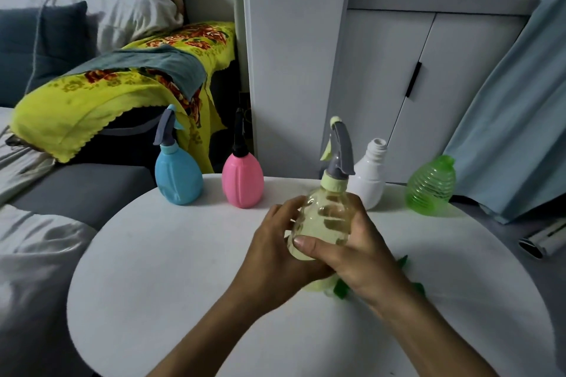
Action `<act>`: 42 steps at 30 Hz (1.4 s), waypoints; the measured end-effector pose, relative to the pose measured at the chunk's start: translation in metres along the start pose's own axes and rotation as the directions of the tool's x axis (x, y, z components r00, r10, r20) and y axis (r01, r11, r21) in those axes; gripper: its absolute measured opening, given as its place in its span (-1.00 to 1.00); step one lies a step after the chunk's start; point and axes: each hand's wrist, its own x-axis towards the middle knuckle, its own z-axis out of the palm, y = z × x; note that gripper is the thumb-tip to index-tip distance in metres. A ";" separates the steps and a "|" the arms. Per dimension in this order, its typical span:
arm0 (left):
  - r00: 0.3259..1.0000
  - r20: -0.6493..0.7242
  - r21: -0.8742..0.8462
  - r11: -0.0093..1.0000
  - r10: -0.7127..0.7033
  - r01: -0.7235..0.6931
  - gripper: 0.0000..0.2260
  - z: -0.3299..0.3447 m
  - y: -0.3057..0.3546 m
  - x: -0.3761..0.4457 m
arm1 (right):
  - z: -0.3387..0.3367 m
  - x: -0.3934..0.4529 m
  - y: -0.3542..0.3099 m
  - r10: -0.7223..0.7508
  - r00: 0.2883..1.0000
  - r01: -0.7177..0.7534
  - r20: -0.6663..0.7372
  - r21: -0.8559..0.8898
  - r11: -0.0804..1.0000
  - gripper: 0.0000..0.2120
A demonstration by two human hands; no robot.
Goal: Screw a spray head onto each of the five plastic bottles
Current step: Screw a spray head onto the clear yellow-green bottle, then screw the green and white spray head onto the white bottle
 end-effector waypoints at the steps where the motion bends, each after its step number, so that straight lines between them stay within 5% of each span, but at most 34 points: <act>1: 1.000 0.007 0.003 1.000 -0.005 0.005 -0.26 -0.001 0.000 0.001 | 0.001 0.000 0.002 -0.003 0.999 0.002 -0.036 -0.034 0.999 -0.30; 7: 0.965 0.210 -0.013 0.987 -0.154 0.161 -0.15 -0.023 -0.005 0.012 | -0.005 0.010 0.000 -0.014 0.974 0.018 -0.228 0.015 1.000 -0.28; 14: 0.970 -0.025 0.229 0.944 -0.240 0.239 -0.39 -0.051 -0.009 0.019 | 0.004 0.086 -0.013 -0.147 0.925 0.091 -0.350 -0.172 0.981 -0.32; 20: 0.993 -0.042 0.359 0.926 -0.106 0.114 -0.40 -0.048 -0.001 0.015 | 0.030 0.130 0.035 -0.101 0.929 -0.048 -0.356 -0.387 0.921 -0.29; 33: 0.999 -0.030 0.411 0.910 -0.042 0.051 -0.43 -0.042 -0.003 0.015 | 0.035 0.135 0.076 0.000 0.964 -0.081 -0.266 -0.294 0.952 -0.28; 37: 1.000 -0.006 0.423 0.906 -0.018 0.019 -0.43 -0.039 -0.004 0.015 | 0.031 0.122 0.082 0.043 0.979 -0.095 -0.199 -0.261 0.961 -0.15; 42: 0.999 -0.030 0.341 0.940 0.017 -0.006 -0.49 -0.032 0.004 0.017 | 0.007 0.089 0.077 0.076 0.976 -0.141 -0.203 -0.329 0.934 -0.43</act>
